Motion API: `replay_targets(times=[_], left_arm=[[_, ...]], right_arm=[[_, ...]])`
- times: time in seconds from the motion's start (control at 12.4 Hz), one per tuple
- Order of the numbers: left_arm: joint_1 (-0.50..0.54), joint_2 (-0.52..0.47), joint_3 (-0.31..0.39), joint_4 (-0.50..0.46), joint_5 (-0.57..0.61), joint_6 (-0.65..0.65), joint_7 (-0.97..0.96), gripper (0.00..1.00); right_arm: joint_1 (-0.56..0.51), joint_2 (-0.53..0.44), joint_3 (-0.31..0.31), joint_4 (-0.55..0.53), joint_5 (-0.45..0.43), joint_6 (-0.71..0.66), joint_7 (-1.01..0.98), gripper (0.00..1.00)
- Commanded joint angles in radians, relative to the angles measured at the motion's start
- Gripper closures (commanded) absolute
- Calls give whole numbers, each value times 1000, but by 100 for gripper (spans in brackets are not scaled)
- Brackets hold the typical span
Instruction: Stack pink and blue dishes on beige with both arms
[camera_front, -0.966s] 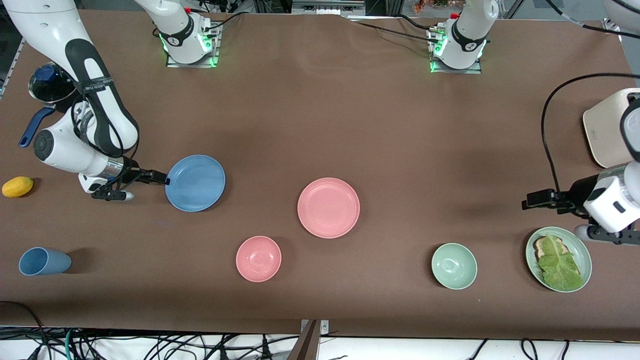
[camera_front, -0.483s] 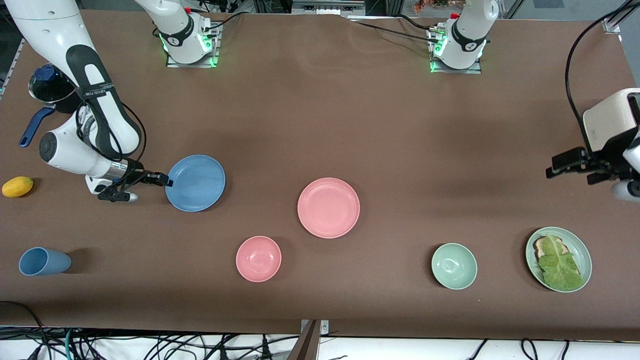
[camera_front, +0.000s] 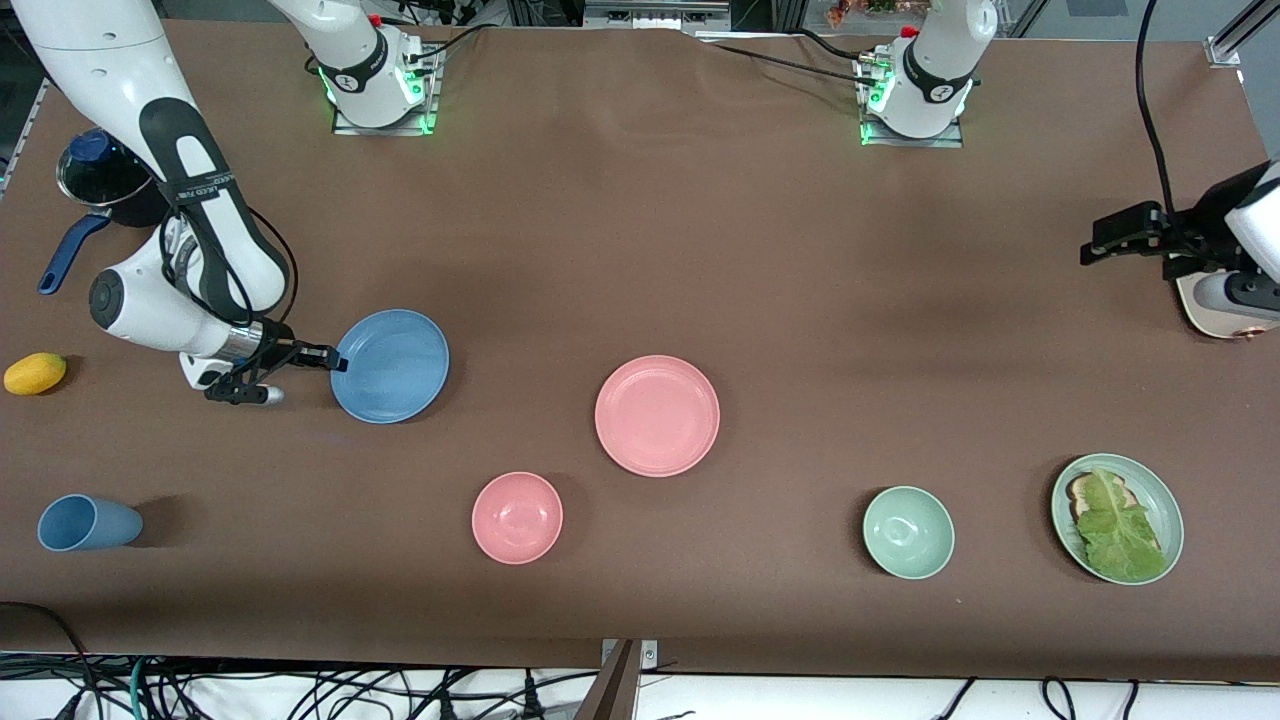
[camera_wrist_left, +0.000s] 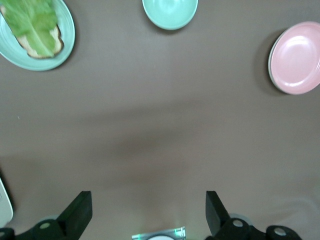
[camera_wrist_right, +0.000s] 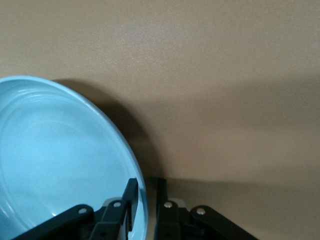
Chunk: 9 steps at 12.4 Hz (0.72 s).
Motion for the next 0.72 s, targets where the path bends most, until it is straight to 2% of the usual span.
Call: replay_targets(times=[0.0,0.24,0.48,0.64], left_arm=[[-9,-95,3,-136,32,12,3,0],[-6,-124,3,-217,30,79,0,0],[-7,-192,4,-350,32,211,-6,0],[-9,-201,6,-377,33,241,-93,0]], right_arm=[[0,3,2,23,26,-8,-27,100],[0,-20,2,44,26,-34,-19,100],[0,-42,2,128,40,-217,-12,100],[2,-52,5,220,46,-378,66,100]])
